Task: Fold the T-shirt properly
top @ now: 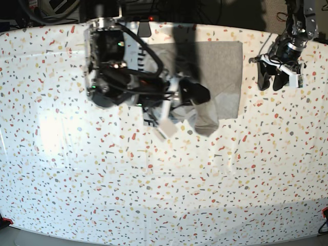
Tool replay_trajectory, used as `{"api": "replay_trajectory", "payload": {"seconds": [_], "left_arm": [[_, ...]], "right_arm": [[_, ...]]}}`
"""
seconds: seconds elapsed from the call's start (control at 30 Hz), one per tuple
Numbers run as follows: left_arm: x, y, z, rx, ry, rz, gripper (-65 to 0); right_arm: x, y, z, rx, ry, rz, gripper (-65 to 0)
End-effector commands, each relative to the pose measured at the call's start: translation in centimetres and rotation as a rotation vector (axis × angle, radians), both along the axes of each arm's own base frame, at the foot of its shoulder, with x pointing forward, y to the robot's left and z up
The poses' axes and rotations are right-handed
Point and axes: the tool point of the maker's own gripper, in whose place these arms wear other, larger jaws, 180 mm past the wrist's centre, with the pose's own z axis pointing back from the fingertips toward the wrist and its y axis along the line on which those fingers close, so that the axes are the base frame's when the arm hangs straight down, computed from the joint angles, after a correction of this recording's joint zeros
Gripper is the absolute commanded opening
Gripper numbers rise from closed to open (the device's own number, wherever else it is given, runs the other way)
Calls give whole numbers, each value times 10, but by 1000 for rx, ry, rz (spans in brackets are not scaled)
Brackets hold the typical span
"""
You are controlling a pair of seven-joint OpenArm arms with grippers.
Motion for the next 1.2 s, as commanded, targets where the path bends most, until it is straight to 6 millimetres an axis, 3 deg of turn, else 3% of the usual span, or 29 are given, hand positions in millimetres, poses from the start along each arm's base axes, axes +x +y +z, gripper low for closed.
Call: {"api": "replay_trajectory", "payload": {"seconds": [0.0, 0.07, 0.3, 0.6, 0.77, 0.9, 1.03, 1.17], "left_arm": [[-13, -6, -12, 11, 70, -31, -356], [-14, -9, -13, 3, 74, -40, -356], [-14, -9, -13, 4, 74, -43, -356], [-14, -9, -13, 4, 77, -43, -356], [-15, -9, -13, 5, 78, -44, -356], [-15, -5, -13, 14, 82, -46, -356], [-13, 6, -12, 46, 83, -42, -356], [-10, 28, -9, 100, 88, -20, -356]], "right_arm": [[7, 14, 21, 58, -54, 1, -650], [6, 30, 25, 58, -76, 10, -650], [3, 54, 0, -46, -128, 37, -650], [-12, 92, -4, 55, -111, 90, -650], [-26, 117, 9, 111, -152, 152, -381], [-29, 130, 31, 196, -187, 167, -364], [-18, 132, 59, 292, -198, 165, -364], [-2, 125, 60, 196, -240, 200, -364]]}}
